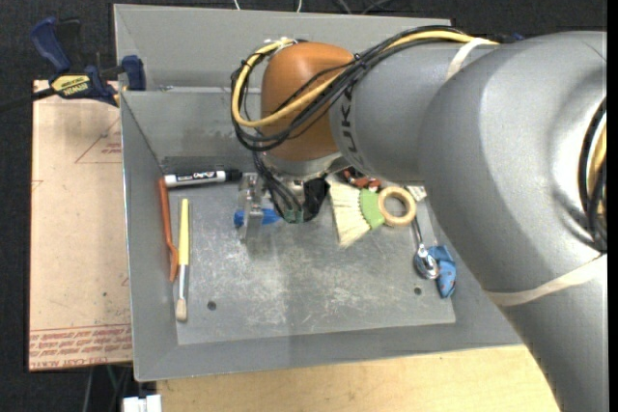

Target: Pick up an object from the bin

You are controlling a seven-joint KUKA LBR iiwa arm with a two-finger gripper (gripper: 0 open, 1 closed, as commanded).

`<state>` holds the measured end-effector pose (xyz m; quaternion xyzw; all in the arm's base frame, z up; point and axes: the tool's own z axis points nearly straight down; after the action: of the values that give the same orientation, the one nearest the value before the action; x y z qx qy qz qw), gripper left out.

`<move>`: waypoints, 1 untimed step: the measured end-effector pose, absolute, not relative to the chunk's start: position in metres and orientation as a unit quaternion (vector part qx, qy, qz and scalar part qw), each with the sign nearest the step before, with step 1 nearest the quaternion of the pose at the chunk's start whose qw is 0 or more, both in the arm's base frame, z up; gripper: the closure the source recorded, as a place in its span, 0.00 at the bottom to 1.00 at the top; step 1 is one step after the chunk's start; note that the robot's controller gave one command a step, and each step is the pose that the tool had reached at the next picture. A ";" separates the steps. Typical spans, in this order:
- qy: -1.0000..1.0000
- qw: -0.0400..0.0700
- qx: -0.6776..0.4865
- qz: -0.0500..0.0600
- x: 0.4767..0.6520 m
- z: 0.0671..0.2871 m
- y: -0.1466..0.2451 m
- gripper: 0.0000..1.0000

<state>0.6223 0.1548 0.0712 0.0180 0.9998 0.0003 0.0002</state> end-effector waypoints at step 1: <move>1.000 0.000 0.018 0.000 0.622 0.072 0.155 1.00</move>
Offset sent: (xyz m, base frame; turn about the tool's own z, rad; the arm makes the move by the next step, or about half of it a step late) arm 0.0001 0.0001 0.0259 0.0000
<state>0.6224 0.1549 0.0715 0.0181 0.9998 0.0004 0.0004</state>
